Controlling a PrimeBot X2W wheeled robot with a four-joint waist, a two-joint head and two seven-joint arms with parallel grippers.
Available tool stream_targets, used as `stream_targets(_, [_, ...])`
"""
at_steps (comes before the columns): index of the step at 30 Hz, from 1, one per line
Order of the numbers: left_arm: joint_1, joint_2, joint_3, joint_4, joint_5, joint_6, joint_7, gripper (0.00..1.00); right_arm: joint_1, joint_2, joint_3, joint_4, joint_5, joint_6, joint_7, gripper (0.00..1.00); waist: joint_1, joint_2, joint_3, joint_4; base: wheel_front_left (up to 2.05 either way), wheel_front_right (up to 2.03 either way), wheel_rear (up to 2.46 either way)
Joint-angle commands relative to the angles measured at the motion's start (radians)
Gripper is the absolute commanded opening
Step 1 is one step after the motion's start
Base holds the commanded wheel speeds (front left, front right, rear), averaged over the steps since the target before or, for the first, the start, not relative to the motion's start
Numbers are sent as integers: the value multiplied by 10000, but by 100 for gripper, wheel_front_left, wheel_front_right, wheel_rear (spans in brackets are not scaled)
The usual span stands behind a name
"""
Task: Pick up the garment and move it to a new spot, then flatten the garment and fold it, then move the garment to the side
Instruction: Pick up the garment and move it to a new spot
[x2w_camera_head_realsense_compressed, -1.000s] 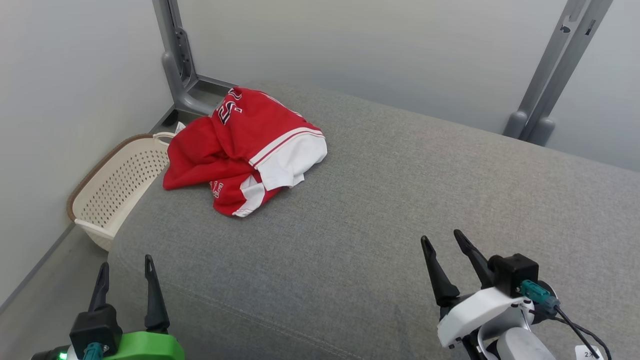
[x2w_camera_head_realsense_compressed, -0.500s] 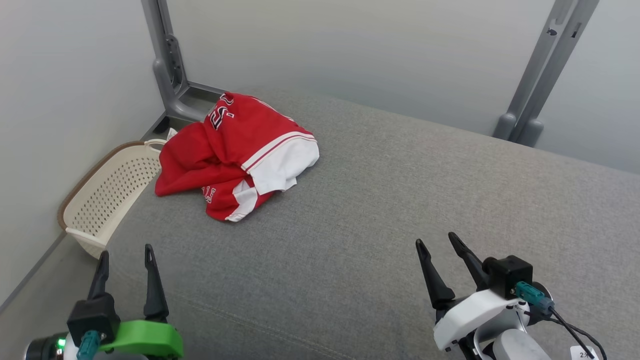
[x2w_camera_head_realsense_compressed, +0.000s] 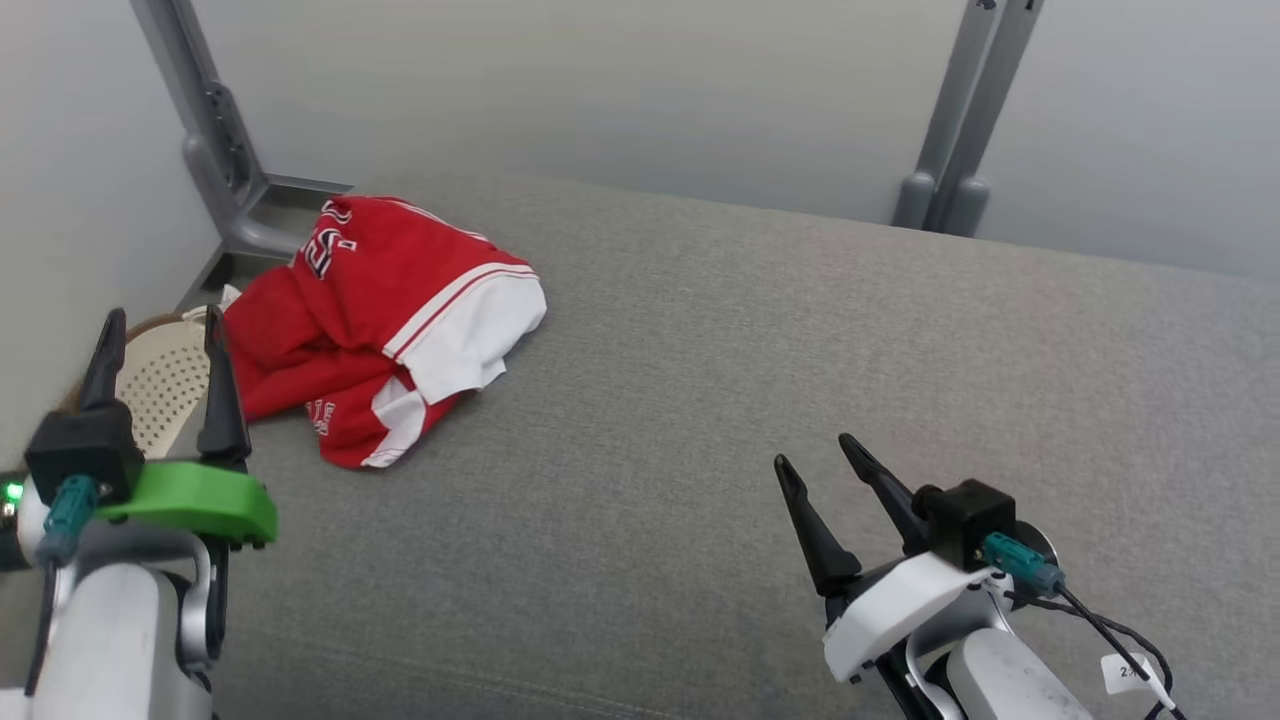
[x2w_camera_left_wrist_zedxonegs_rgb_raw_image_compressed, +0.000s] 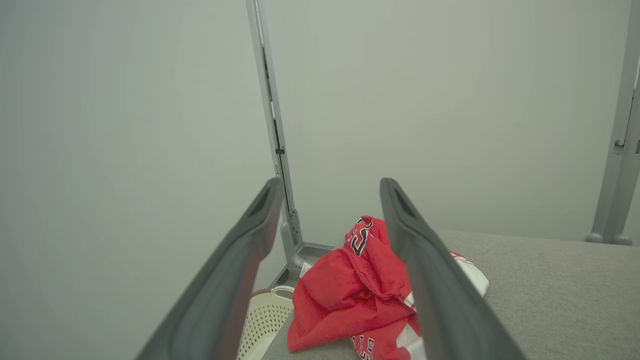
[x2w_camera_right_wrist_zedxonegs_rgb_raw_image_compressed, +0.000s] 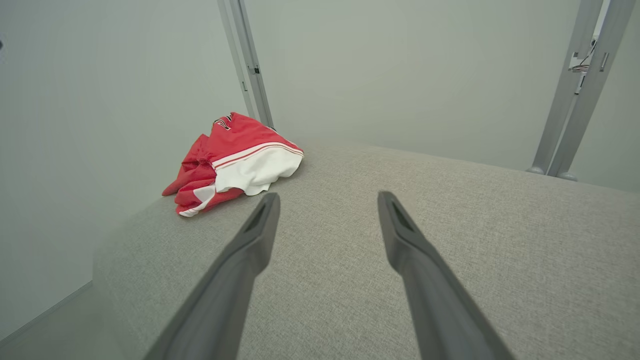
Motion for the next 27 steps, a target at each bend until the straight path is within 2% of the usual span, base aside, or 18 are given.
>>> stream_targets(1, [-399, 93, -3, 155, -48, -104, 79, 100, -143, -57, 54, -101, 38, 1, 58, 100, 0, 0, 375, -583, 0, 0, 0])
stream_targets(16, [-3394, 1217, 383, 3259, -727, -1069, 423, 100, -593, -50, 514, -1493, -226, 1, 481, 100, 0, 0, 1527, -2365, 0, 0, 0])
stream_targets(27, [-5096, 1946, 352, 6063, -1156, -1579, 694, 100, -837, -42, 370, -2091, -586, 1, 660, 100, 0, 0, 2503, -3241, 0, 0, 0])
